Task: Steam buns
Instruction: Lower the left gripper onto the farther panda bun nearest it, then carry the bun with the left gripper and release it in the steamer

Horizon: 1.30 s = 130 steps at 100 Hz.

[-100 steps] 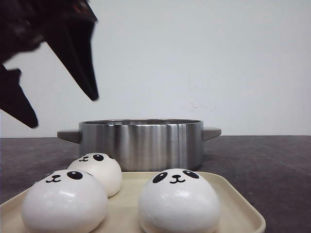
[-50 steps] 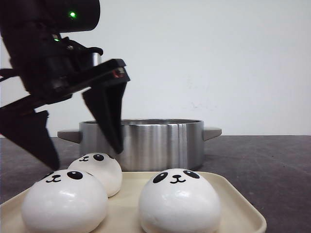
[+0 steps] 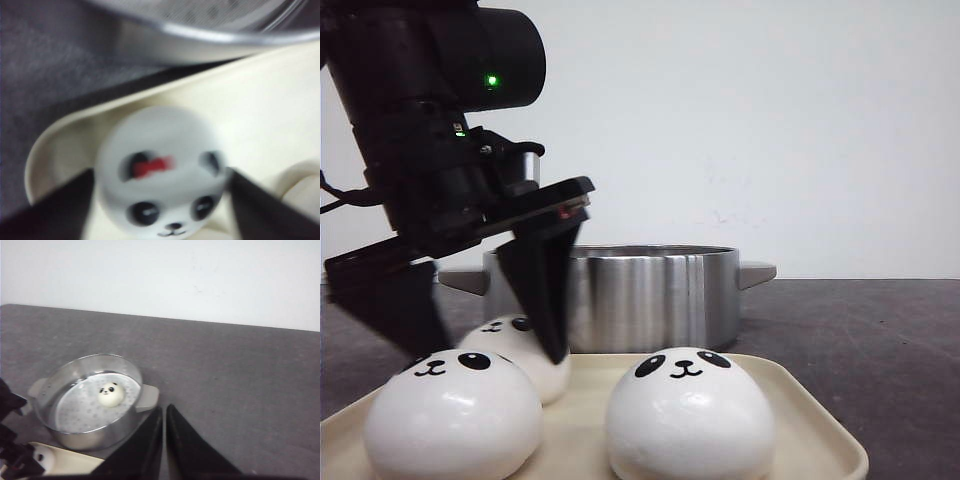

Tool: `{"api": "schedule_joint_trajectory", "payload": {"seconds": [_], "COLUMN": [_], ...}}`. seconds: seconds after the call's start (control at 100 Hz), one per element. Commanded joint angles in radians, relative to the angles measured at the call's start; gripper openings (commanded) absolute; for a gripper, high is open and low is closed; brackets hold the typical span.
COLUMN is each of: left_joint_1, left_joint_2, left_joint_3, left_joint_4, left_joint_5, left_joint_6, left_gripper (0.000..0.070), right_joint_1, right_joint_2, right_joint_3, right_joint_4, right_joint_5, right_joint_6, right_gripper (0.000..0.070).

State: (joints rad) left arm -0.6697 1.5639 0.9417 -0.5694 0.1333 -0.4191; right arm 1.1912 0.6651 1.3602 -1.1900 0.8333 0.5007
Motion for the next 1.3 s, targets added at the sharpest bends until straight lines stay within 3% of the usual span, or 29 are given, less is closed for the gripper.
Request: {"api": "schedule_joint_trajectory", "payload": {"seconds": [0.0, 0.18, 0.58, 0.7, 0.85, 1.29], "left_joint_1": [-0.006, -0.006, -0.052, -0.068, -0.051, 0.109], "left_joint_2": [0.015, 0.014, -0.163, -0.193, -0.148, 0.282], "left_joint_3": [0.011, 0.015, 0.207, 0.308, 0.452, 0.827], "left_joint_4": [0.01, 0.007, -0.115, -0.116, -0.089, -0.223], "left_joint_5": [-0.002, 0.006, 0.155, 0.121, 0.003, -0.014], "left_joint_6": [-0.007, -0.004, 0.013, 0.013, 0.052, 0.097], "left_gripper": [0.0, 0.001, 0.0011, 0.0011, 0.0011, 0.0011], "right_joint_1": [0.013, 0.013, 0.013, 0.013, 0.013, 0.013], "right_joint_2": [0.007, 0.007, 0.006, 0.006, 0.006, 0.006], "right_joint_3": [0.013, 0.013, 0.013, 0.013, 0.013, 0.012], "right_joint_4": [0.0, -0.027, -0.063, -0.063, -0.063, -0.069], "right_joint_5": [0.006, 0.007, 0.05, 0.066, 0.066, 0.098], "right_joint_6": [0.016, 0.017, 0.019, 0.024, 0.024, 0.024], "right_gripper": [0.0006, 0.0006, 0.0006, 0.0006, 0.0006, 0.0006]}}
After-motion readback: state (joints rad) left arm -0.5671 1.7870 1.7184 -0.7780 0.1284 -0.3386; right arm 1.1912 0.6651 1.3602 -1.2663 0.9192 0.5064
